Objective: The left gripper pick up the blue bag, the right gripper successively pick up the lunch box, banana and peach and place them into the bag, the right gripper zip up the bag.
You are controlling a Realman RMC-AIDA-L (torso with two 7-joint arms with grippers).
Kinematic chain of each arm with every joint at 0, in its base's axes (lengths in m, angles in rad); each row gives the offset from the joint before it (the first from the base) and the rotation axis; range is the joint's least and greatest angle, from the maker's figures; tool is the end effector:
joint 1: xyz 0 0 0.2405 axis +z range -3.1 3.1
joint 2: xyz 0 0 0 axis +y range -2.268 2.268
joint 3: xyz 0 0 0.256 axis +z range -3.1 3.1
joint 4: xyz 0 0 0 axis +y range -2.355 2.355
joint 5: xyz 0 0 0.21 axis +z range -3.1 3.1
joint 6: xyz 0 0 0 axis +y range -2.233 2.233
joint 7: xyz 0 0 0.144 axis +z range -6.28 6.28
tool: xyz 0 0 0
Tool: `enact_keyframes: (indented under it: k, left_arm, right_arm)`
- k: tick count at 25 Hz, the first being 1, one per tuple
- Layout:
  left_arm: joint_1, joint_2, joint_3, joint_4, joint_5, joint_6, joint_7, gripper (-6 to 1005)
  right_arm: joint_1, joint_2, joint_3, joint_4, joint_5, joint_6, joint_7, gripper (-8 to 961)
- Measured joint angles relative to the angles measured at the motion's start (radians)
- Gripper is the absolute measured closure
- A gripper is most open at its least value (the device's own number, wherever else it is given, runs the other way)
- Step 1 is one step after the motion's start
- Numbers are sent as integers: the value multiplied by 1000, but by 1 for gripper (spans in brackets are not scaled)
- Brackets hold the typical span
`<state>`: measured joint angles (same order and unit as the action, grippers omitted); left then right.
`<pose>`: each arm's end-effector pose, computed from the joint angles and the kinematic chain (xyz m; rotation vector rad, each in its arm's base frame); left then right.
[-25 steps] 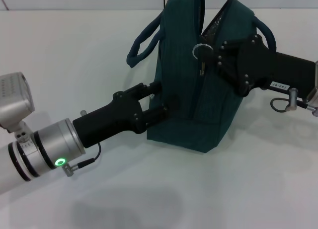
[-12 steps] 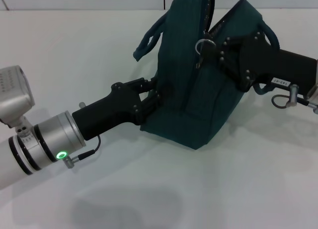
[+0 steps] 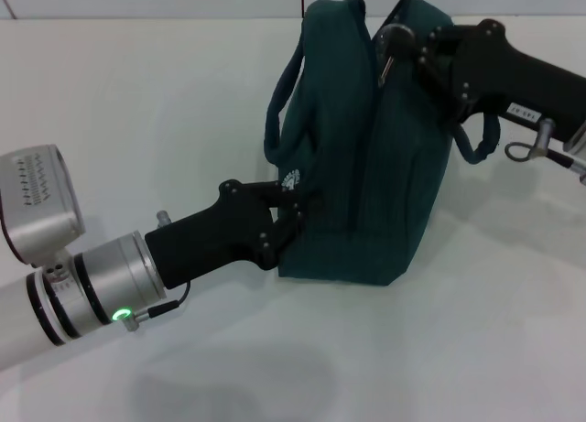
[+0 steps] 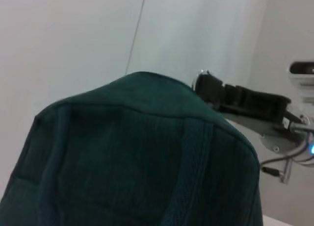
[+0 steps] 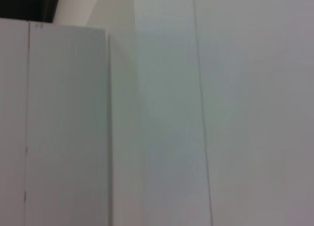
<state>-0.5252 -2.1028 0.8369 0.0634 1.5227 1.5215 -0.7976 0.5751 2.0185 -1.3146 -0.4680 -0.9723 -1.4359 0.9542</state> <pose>-0.2554 0.2770 -0.0791 -2.5082 -0.5754 -1.1267 0.1873 0.3590 -0.0060 -2.4334 0.1740 1.2288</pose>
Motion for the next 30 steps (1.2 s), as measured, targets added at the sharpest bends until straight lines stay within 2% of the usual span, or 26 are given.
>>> enact_keyframes:
  k: [6, 11, 16, 17, 20, 30]
  left_arm:
    - [3, 4, 1, -2, 14, -7, 6, 909]
    - [19, 8, 4, 12, 38, 5, 7, 924]
    - [59, 12, -10, 52, 19, 42, 0, 925]
    - [83, 15, -18, 69, -27, 63, -5, 925]
    - [100, 21, -19, 86, -68, 86, -28, 926]
    - [88, 25, -16, 130, -81, 144, -125, 874]
  right_arm:
    - [-12, -2, 3, 1, 69, 25, -1, 935]
    - [-16, -2, 1, 3, 77, 55, -2, 934]
    - [-23, 0, -20, 5, 18, -5, -13, 933]
    - [-24, 2, -23, 5, -3, -30, -14, 933]
    - [-28, 3, -33, 5, -25, -69, -15, 933]
    - [-31, 5, -41, 15, -24, -52, -17, 932]
